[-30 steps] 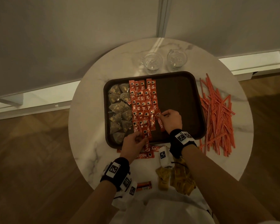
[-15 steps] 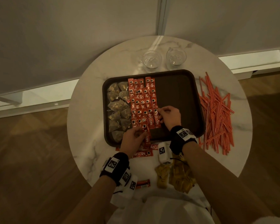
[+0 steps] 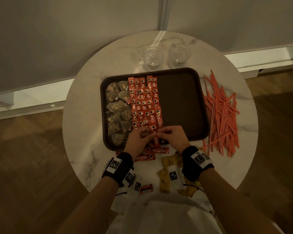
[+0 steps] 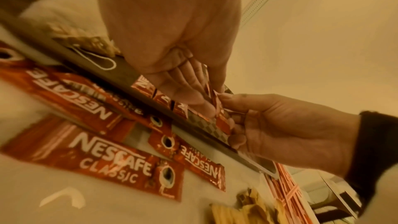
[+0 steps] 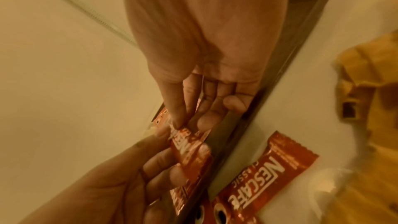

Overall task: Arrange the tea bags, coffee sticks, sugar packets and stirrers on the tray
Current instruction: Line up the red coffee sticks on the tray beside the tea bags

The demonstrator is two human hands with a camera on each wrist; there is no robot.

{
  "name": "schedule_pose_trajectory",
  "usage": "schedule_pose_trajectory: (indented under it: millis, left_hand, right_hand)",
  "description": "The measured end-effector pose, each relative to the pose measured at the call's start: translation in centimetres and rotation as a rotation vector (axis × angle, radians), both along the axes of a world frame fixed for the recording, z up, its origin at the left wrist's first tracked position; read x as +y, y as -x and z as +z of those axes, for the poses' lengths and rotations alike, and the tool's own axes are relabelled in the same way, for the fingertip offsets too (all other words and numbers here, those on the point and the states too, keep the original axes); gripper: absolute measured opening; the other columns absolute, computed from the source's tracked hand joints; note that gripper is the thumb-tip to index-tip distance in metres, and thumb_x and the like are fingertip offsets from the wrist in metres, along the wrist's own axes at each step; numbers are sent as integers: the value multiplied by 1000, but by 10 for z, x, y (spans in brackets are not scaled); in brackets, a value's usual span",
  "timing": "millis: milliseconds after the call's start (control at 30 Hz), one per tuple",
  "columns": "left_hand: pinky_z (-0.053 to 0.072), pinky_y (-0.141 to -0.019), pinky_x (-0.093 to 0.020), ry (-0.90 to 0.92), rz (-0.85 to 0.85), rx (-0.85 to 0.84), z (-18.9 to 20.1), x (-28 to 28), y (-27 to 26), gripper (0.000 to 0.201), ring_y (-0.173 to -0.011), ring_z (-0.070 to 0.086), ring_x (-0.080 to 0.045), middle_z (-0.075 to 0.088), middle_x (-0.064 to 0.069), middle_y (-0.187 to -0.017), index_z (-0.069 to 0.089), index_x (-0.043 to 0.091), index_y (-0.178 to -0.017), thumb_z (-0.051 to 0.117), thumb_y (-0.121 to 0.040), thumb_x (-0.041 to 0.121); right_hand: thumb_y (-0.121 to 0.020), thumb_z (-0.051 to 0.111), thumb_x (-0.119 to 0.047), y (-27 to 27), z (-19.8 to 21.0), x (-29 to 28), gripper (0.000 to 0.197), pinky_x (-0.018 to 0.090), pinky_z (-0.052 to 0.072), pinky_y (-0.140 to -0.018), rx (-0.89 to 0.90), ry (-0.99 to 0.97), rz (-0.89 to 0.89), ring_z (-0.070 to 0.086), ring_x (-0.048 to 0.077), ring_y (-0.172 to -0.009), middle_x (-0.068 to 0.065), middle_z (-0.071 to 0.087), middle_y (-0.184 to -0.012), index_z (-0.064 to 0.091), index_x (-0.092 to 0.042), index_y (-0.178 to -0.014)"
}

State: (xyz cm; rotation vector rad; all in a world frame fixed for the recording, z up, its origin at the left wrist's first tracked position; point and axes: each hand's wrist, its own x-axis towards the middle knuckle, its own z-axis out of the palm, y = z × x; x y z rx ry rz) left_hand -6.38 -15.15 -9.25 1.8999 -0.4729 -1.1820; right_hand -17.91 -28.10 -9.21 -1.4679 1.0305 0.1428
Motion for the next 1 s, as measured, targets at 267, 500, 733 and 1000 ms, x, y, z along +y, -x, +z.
schedule_pose_trajectory:
  millis: [267,500,733,1000]
  left_hand:
    - [51,-94,-37,-1,-255,-825,-14,39,-16,27,-108,61,-19,67,-3,-117,69,17,-116,66,-91,26]
    - [34,-109,-44,-5,-755,-1009,-31,48,-15,53,-137,44,-25,45,-3,-151,48,21,-143,31,-98,44]
    - [26,-119,-52,-49,-888,-990,-43,59,-20,61,-150,17,-24,15,-3,-164,19,23,-155,24,-101,50]
    - [20,-119,-51,11,-1002,-1106,-45,57,-33,65,-150,16,-25,16,-6,-164,17,17,-155,21,-101,53]
  right_hand:
    - [-89,71,-14,-12,-10,2,2,16,50,-61,69,123,-120,61,5,-67,0,71,-91,73,-14,-89]
    - [-89,71,-22,-26,-18,9,5,36,59,-83,102,244,-107,67,8,-85,-7,71,-89,75,-19,-91]
    - [-89,70,-29,-17,-12,11,9,36,59,-79,77,401,23,63,7,-82,-8,66,-87,68,-20,-91]
    - [-97,56,-13,34,-8,29,43,33,31,-113,-69,693,730,41,23,-138,8,42,-152,53,-10,-140]
